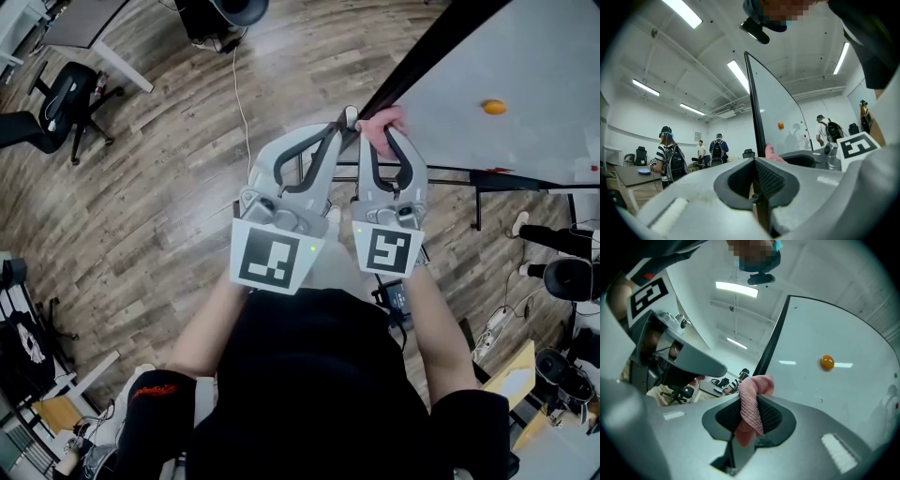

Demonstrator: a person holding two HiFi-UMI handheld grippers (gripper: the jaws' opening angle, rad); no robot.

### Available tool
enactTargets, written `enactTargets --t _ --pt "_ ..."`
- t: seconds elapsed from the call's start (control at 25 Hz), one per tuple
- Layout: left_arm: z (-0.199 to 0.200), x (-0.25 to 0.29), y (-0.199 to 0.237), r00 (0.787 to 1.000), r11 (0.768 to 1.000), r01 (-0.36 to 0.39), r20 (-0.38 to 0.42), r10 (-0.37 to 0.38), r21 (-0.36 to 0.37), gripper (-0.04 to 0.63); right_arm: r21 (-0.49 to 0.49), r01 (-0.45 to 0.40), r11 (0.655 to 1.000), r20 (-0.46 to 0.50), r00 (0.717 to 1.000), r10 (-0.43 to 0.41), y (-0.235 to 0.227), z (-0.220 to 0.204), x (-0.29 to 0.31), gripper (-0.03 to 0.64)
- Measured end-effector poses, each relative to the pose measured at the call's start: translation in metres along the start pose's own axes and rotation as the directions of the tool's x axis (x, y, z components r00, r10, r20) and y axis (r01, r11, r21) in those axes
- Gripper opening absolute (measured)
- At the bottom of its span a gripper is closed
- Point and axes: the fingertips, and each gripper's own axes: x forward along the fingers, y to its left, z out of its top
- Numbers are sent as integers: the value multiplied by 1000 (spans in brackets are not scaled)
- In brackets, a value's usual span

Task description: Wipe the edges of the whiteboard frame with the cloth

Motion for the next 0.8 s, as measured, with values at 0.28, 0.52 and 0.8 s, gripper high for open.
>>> enactTargets --t 0.28,0.52,0.8 --pt "-4 -2 0 1000 1000 0 -5 0 -6 0 4 0 1000 -8 1000 0 5 -6 -1 65" --pt "-9 -1 0 1000 1000 4 -24 -5 -6 0 10 -1 1000 -20 1000 2 7 -11 -2 66" --pt "-10 -3 0 1000 1000 1 -20 -1 -8 0 26 -1 1000 -41 999 2 10 -18 -4 65"
